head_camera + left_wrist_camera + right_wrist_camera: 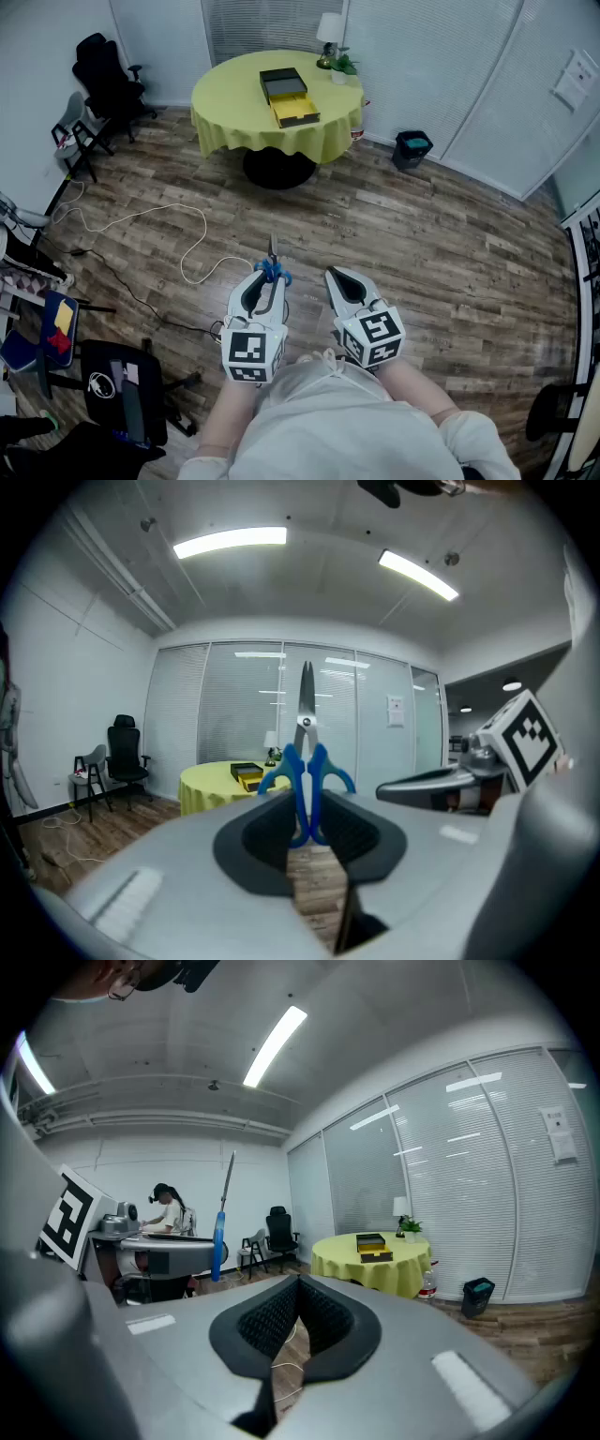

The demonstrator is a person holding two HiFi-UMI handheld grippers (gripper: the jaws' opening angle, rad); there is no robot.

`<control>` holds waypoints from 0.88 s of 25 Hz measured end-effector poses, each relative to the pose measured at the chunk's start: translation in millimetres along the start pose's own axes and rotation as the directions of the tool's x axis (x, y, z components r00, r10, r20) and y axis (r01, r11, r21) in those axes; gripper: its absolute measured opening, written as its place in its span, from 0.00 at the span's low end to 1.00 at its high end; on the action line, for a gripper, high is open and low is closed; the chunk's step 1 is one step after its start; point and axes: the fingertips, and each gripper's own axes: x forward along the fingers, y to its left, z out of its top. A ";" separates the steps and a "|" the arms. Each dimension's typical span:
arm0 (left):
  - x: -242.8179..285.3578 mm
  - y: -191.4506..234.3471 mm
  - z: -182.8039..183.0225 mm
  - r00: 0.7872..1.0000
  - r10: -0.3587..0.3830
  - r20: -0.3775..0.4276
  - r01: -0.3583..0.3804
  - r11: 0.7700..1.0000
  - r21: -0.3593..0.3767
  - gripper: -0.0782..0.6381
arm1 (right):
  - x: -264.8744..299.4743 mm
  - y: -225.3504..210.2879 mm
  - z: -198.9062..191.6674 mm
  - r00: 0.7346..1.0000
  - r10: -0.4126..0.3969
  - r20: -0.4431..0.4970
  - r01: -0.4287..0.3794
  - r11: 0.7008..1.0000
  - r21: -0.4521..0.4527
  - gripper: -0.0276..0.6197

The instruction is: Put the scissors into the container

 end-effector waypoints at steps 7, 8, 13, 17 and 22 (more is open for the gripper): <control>-1.0 5.1 -4.4 1.000 -0.014 -0.008 0.014 1.000 -0.022 0.22 | 5.2 9.7 -7.2 0.999 0.006 -0.033 -0.006 1.000 0.010 0.05; 0.4 5.3 -5.2 1.000 -0.015 -0.009 0.014 1.000 -0.025 0.22 | 6.4 8.4 -8.0 0.999 0.005 -0.039 -0.004 1.000 0.023 0.05; 7.6 6.6 -7.5 1.000 -0.021 -0.018 0.020 0.999 -0.035 0.22 | 11.9 -1.3 -5.9 0.999 -0.009 -0.036 0.012 0.996 0.087 0.04; 14.7 8.0 -12.4 0.999 -0.029 -0.035 0.027 0.998 -0.052 0.22 | 14.9 -9.0 -11.9 0.998 -0.025 -0.060 0.031 0.994 0.106 0.04; 36.9 1.6 -24.9 0.997 -0.043 -0.066 0.038 0.996 -0.081 0.22 | 19.7 -32.7 -25.5 0.994 -0.043 -0.099 0.054 0.992 0.118 0.04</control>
